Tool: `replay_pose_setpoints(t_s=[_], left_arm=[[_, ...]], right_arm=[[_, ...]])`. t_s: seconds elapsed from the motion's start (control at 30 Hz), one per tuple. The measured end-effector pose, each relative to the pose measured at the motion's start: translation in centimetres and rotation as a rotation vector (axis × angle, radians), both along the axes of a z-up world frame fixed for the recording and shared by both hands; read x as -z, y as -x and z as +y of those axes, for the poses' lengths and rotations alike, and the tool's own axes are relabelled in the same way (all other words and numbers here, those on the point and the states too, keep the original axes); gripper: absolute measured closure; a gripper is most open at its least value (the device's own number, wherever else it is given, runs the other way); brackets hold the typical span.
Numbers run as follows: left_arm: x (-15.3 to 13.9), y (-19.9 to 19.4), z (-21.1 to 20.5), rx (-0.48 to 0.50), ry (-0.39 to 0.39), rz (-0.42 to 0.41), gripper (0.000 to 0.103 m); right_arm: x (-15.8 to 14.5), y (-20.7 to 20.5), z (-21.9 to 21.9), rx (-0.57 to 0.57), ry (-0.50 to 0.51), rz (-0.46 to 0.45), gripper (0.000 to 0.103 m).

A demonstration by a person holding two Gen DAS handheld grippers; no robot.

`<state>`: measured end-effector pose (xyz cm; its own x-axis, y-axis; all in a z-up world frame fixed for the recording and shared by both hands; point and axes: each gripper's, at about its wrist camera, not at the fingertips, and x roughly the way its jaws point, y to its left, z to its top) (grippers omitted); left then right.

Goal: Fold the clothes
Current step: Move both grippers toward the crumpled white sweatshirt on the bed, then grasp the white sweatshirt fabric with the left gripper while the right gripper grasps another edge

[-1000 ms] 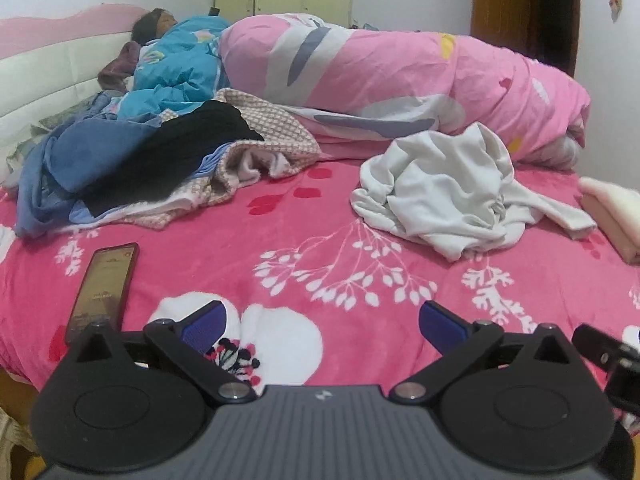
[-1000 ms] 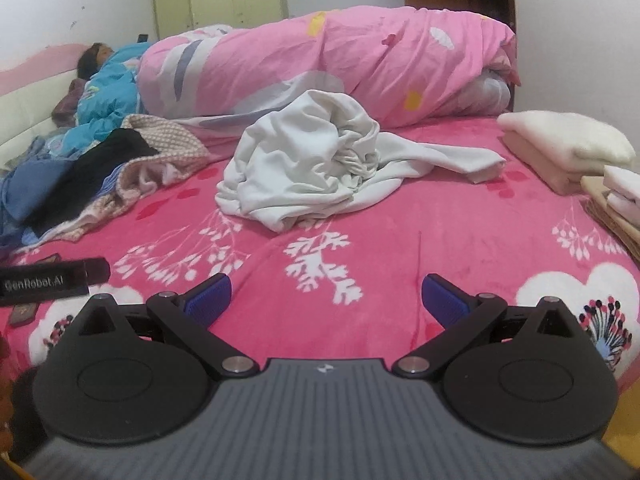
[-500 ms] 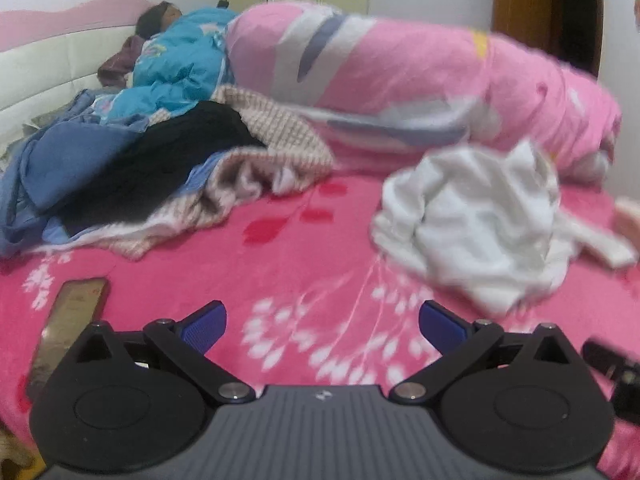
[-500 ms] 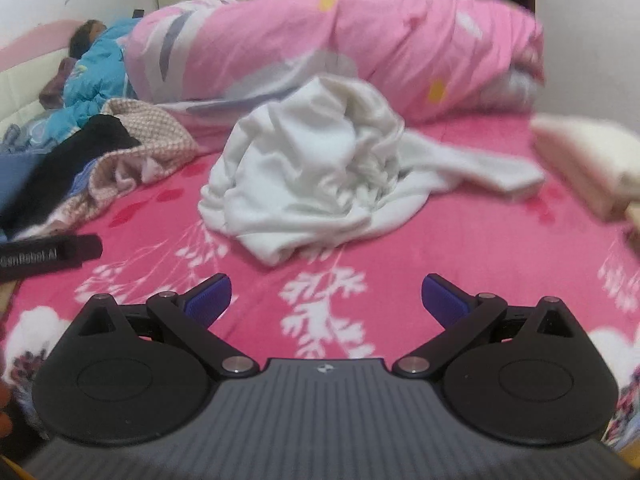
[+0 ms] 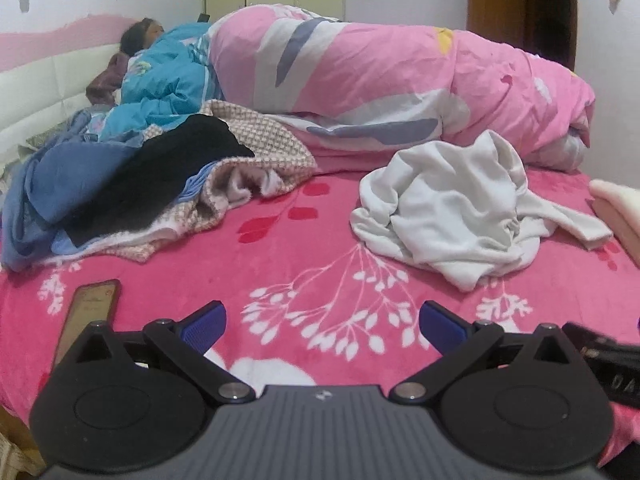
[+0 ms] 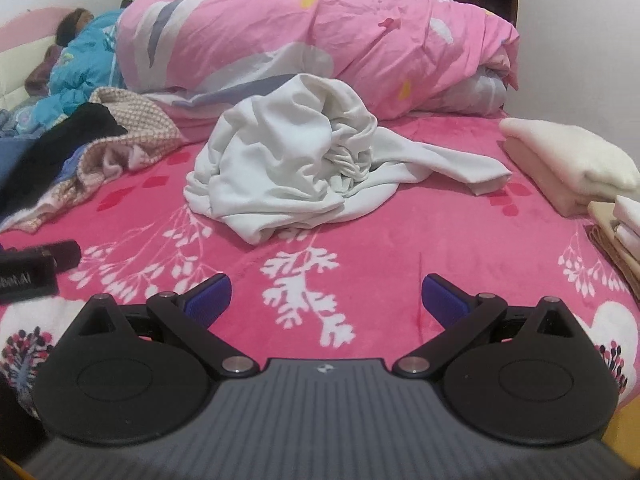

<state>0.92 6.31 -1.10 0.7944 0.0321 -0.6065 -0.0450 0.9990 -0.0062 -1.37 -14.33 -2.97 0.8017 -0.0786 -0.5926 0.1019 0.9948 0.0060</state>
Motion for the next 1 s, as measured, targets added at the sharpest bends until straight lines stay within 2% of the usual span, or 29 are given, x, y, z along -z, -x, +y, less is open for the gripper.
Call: replay_pose_setpoints(t_s=[0.1, 0.23, 0.37, 0.53, 0.63, 0.7, 0.83, 0.93, 1.0], left_arm=[[0.4, -1.2, -0.3, -0.003, 0.022, 0.017, 0.0], [1.2, -2.6, -0.9, 0.004, -0.001, 0.044, 0.0], [2.0, -3.6, -1.6, 0.026, -0.018, 0.033, 0.0], [3.2, -5.9, -2.1, 0.044, 0.007, 0.027, 0.0], [4.1, -7.7, -2.4, 0.066, 0.033, 0.025, 0.0], [4.6, -8.9, -2.9, 0.103, 0.037, 0.004, 0.0], [4.7, -11.5, -4.4, 0.183, -0.013, -0.077, 0.0], [4.4, -14.1, -5.6, 0.233, -0.033, -0.139, 0.0], [4.1, -16.2, -6.2, 0.26, -0.028, -0.172, 0.001]], right_arm=[[0.2, -1.1, -0.2, -0.008, 0.001, 0.017, 0.001], [0.6, -2.5, -0.8, -0.003, -0.007, 0.025, 0.001], [1.3, -3.5, -1.6, -0.005, -0.028, 0.018, 0.001], [2.5, -4.8, -3.7, -0.002, -0.081, -0.042, 0.001], [3.0, -6.1, -4.8, -0.022, -0.061, -0.086, 0.001], [3.2, -7.3, -5.4, -0.05, -0.038, -0.108, 0.001], [2.9, -10.9, -7.1, -0.078, -0.115, -0.117, 0.001], [1.8, -14.1, -8.1, -0.107, -0.179, -0.17, 0.001], [0.9, -16.6, -8.4, -0.129, -0.185, -0.212, 0.001]])
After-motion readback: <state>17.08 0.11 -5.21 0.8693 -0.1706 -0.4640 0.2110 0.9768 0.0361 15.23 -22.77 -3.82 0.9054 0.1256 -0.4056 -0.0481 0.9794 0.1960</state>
